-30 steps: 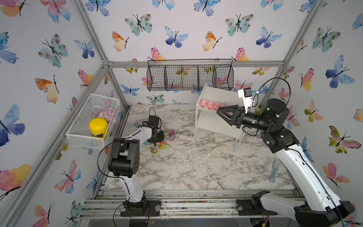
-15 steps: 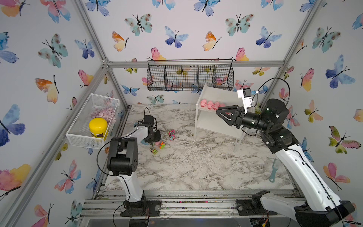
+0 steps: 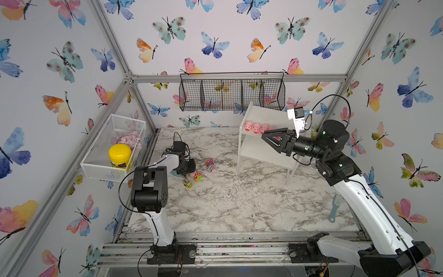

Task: Organize plastic toys on shelves
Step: Pick up the plastic toy at the center of the board.

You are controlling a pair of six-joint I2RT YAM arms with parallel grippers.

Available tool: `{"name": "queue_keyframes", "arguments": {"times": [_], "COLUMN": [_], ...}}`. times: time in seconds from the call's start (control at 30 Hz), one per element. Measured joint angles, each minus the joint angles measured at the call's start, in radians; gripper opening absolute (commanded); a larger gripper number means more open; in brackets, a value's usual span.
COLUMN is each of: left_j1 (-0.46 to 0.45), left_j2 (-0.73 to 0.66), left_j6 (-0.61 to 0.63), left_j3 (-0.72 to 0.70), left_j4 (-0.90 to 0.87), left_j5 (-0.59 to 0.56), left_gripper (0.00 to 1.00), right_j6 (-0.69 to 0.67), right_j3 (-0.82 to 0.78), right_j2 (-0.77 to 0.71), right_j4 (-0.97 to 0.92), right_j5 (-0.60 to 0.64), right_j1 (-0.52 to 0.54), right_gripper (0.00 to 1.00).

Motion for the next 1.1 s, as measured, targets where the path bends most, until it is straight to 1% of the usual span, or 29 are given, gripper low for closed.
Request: {"name": "queue_keyframes", "arguments": {"times": [0.1,0.17,0.23,0.33,0.43,0.53,0.67,0.73,0.83,0.97,1.1], "left_j1": [0.000,0.000,0.000,0.000,0.000,0.001,-0.005,-0.028,-0.099,-0.215,-0.307], "left_j2": [0.000,0.000,-0.003,-0.024,-0.079,-0.187,-0.394,-0.490,-0.579,-0.655,-0.706], "left_j6": [-0.001,-0.004,-0.005,-0.011,-0.031,-0.083,-0.224,-0.299,-0.362,-0.408,-0.460], "left_j3": [0.000,-0.001,-0.004,-0.017,-0.036,-0.058,-0.123,-0.148,-0.145,-0.114,-0.103], "left_j4": [0.006,0.010,0.013,0.013,0.008,0.033,0.201,0.319,0.451,0.603,0.758], "left_j5": [0.013,0.021,0.027,0.033,0.062,0.145,0.329,0.416,0.496,0.564,0.588], "left_gripper": [0.07,0.02,0.00,0.00,0.00,0.00,0.00,0.00,0.00,0.00,0.00], "right_j6": [0.000,0.000,0.000,0.000,0.000,0.003,0.029,0.055,0.109,0.204,0.308], "right_j3": [0.000,0.000,0.000,0.000,0.000,0.000,-0.008,-0.029,-0.073,-0.132,-0.175], "right_j2": [0.002,0.004,0.006,0.008,0.008,0.008,0.008,0.007,0.007,0.007,0.007], "right_j4": [0.002,0.003,0.003,0.004,0.003,0.005,0.038,0.079,0.147,0.270,0.406], "right_j5": [0.000,0.000,0.000,0.000,0.000,-0.001,-0.009,-0.020,-0.037,-0.063,-0.082], "right_j1": [0.002,0.002,0.002,0.002,0.002,0.002,0.006,0.006,0.008,0.008,0.008], "right_gripper": [0.45,0.45,0.45,0.45,0.45,0.45,0.46,0.47,0.48,0.48,0.49]}}
